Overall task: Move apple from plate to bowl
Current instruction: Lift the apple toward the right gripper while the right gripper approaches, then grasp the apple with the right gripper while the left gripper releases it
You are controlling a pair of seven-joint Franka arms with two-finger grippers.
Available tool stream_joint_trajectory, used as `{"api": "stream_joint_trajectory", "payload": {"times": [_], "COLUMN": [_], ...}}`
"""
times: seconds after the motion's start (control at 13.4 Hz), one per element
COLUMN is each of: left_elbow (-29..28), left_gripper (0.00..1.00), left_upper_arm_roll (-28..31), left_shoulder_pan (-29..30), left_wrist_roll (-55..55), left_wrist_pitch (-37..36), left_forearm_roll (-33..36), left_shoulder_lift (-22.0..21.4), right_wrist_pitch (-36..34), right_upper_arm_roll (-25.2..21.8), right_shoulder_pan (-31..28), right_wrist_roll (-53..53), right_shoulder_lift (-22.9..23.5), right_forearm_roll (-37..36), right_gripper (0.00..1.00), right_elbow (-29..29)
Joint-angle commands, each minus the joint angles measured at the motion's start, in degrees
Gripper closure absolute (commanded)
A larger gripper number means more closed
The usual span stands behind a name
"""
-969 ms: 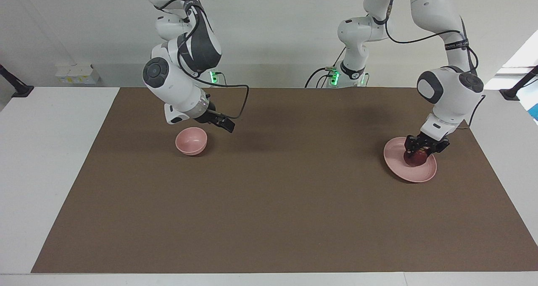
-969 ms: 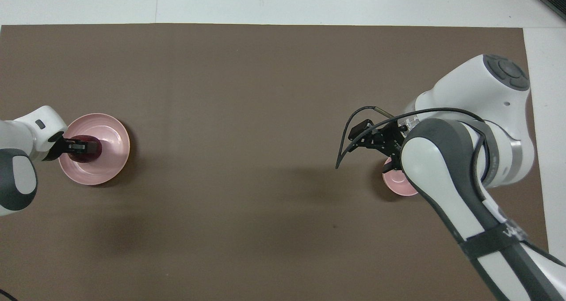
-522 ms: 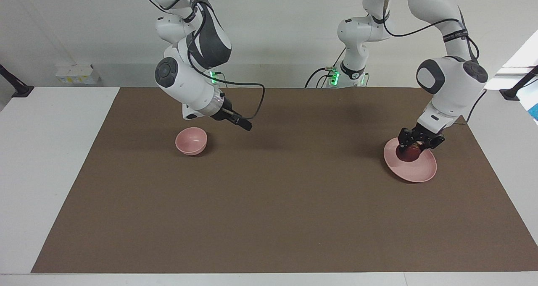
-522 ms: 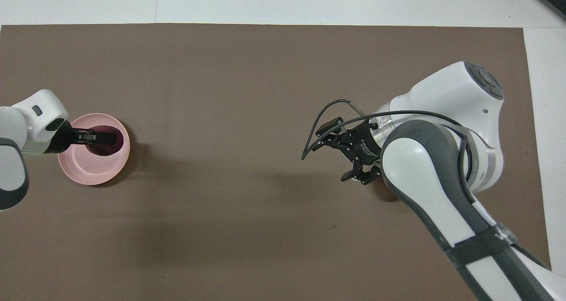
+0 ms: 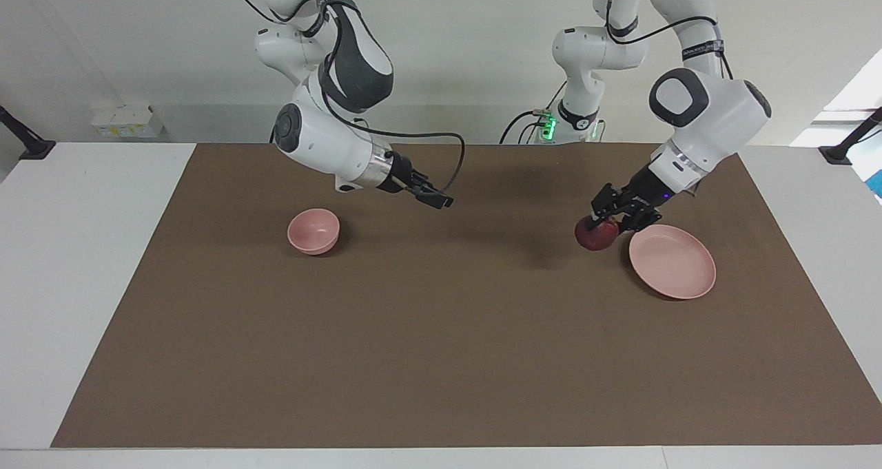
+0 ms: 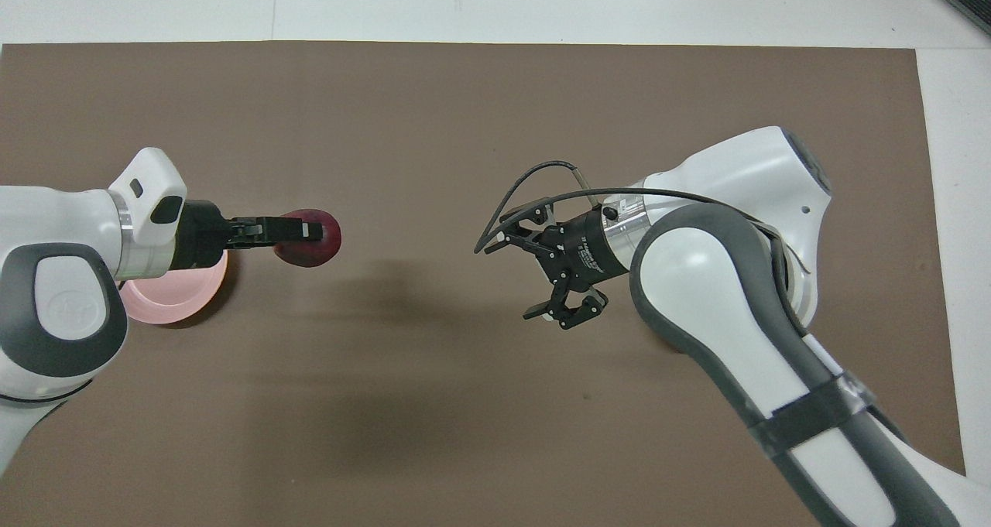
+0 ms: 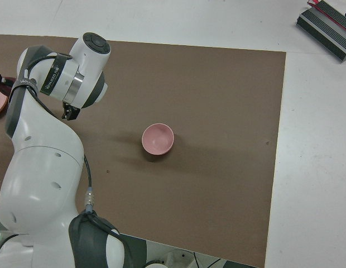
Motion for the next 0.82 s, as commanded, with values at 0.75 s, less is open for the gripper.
{"api": "stream_joint_trajectory", "payload": {"times": [0.75], "left_elbow": [-6.1], "left_gripper": [1.00], "left_upper_arm_roll": [-11.8], "left_shoulder_pan": [-3.8], "left_wrist_roll": [0.4], "left_wrist_pitch": [12.1], "left_forearm_roll": [-16.7], "left_shoulder_lift": [-5.3], "right_wrist_pitch": [19.7], "right_upper_arm_roll": [-0.1], "right_shoulder_pan": [7.5], "right_wrist_roll": [15.6], "right_shoulder_lift": [3.2], "right_forearm_roll": [9.4], "right_gripper": [0.00], "right_elbow": [0.6]}}
